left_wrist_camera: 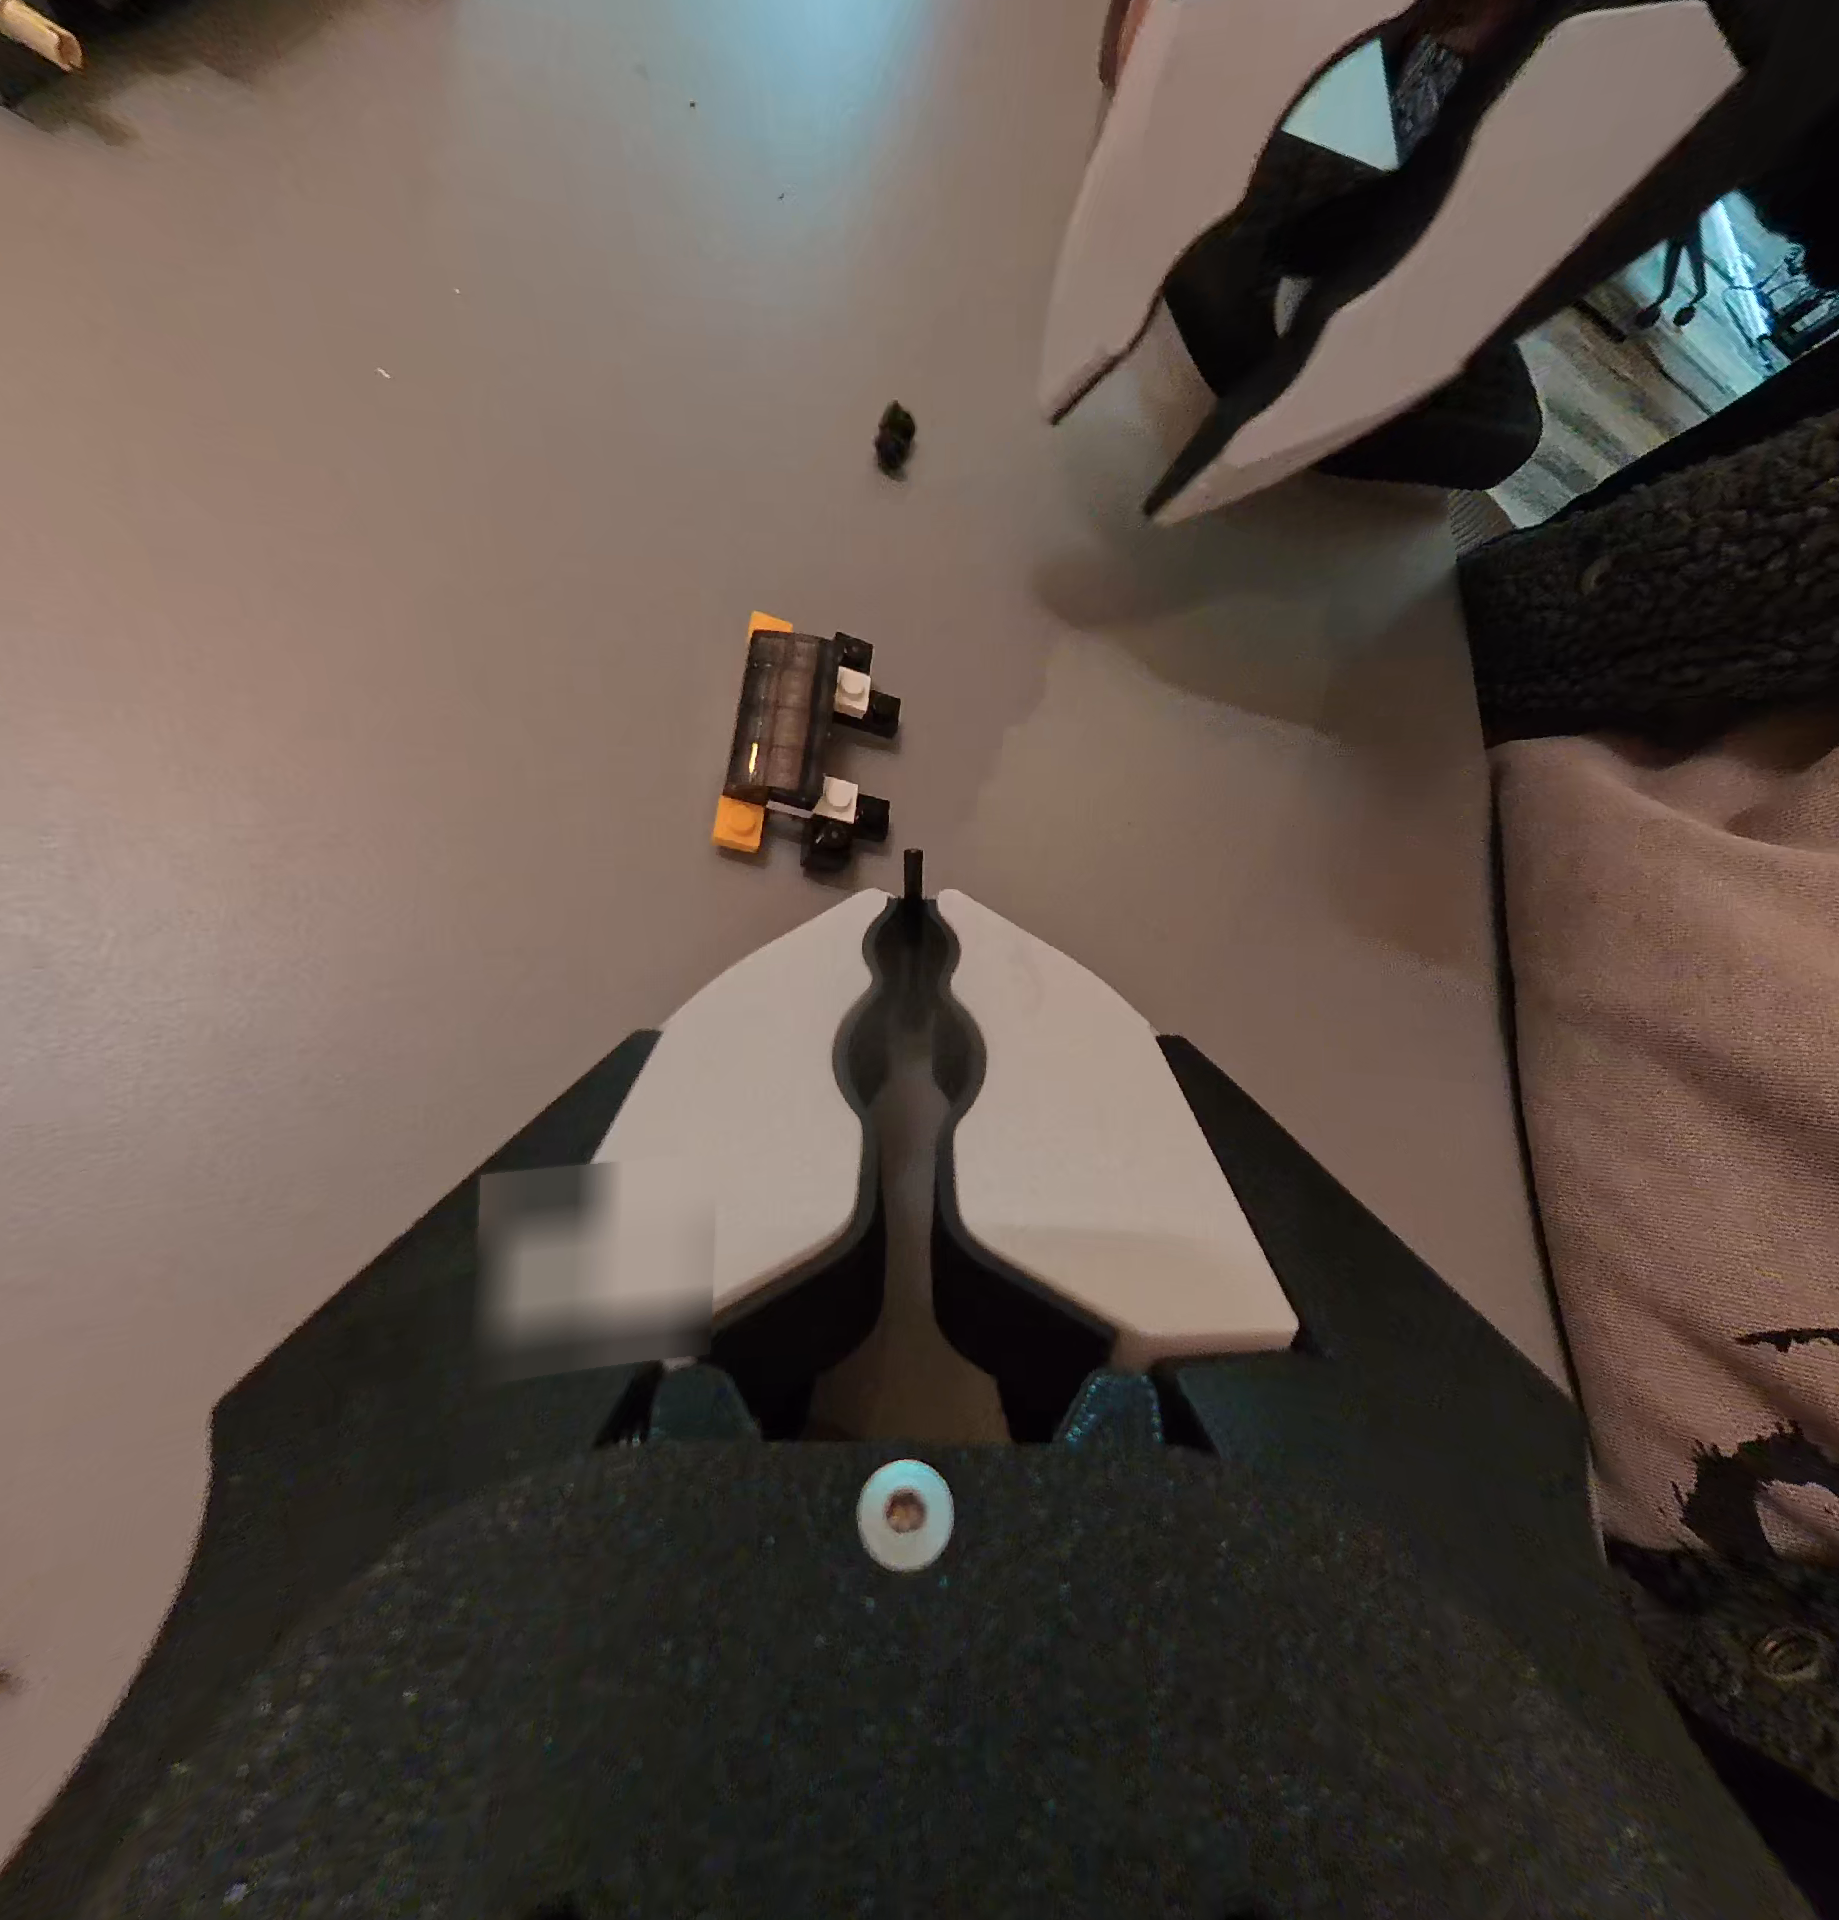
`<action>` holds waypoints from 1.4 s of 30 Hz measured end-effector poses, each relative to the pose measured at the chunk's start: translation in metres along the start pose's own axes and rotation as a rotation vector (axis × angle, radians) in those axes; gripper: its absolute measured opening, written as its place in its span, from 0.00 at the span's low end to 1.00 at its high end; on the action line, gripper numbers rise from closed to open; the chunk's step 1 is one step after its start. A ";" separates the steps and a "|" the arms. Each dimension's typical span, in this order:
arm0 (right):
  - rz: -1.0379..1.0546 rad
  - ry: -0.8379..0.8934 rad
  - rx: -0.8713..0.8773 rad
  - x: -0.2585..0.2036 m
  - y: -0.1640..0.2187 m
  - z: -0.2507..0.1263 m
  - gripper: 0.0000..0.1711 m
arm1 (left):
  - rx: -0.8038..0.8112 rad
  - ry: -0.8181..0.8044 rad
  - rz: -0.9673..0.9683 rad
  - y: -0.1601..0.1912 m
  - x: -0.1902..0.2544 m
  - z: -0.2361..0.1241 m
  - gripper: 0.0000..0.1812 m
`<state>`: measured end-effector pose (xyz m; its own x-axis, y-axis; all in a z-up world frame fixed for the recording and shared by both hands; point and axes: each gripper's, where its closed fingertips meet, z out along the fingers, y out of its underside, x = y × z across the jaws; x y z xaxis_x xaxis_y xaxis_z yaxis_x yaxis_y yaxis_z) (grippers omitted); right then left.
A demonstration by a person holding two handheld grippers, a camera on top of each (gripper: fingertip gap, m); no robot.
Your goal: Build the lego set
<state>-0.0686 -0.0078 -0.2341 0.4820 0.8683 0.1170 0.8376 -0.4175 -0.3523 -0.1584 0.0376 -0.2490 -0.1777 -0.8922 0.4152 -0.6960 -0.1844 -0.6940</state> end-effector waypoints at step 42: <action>0.187 0.235 0.626 0.069 -0.008 -0.022 0.17 | 0.155 0.022 -0.006 -0.024 0.004 -0.009 0.01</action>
<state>-0.0366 0.0494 -0.2023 0.7060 0.6863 0.1747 0.4628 -0.2604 -0.8473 -0.1485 0.0423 -0.2254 -0.1903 -0.8821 0.4309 -0.5819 -0.2522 -0.7731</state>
